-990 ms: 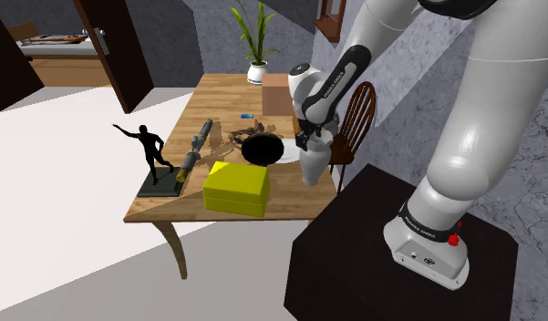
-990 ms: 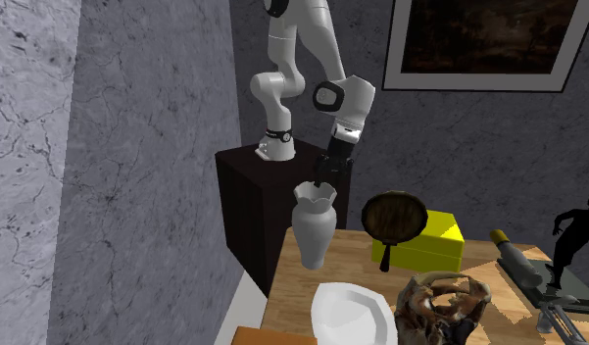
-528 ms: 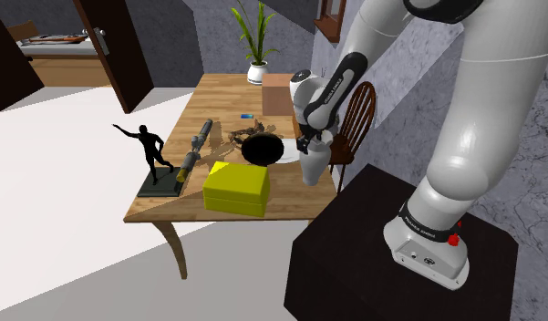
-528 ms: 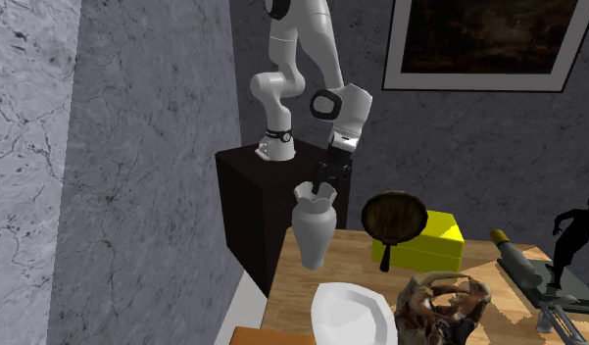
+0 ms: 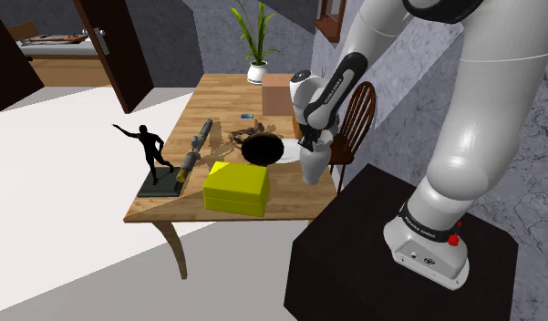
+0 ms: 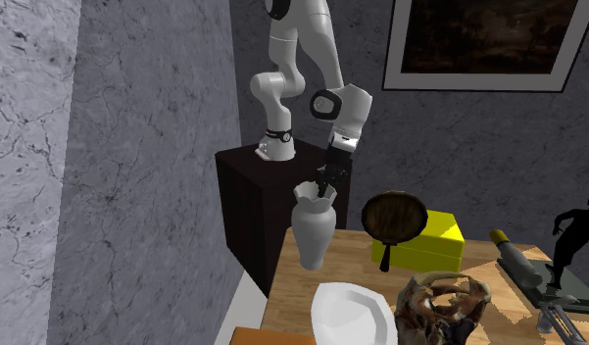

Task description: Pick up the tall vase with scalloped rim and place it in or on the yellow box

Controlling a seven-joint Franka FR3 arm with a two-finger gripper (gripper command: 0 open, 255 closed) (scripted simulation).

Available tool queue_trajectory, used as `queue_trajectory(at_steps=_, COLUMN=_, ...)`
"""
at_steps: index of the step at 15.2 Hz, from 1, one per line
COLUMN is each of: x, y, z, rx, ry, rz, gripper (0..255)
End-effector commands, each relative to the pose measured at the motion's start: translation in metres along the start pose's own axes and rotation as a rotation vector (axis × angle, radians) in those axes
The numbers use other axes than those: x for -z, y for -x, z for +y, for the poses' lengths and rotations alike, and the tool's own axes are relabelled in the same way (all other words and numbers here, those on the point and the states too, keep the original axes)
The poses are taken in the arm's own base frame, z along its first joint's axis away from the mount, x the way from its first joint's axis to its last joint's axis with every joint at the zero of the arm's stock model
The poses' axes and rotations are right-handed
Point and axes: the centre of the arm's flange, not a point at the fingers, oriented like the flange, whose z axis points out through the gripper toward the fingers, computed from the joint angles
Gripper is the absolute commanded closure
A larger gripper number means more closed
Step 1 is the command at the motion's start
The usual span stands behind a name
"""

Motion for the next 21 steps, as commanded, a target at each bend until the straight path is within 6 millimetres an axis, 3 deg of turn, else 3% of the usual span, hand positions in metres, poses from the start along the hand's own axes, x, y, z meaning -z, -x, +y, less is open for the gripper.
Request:
queue_trajectory(at_steps=1, x=0.0, y=0.0, z=0.0, rx=0.0, ry=0.0, rz=0.001, gripper=255)
queue_trajectory(at_steps=6, x=0.0, y=0.0, z=0.0, rx=0.0, ry=0.0, rz=0.001, gripper=255)
queue_trajectory(at_steps=21, x=0.076, y=0.006, z=0.023, rx=0.0, ry=0.0, rz=0.001, gripper=255)
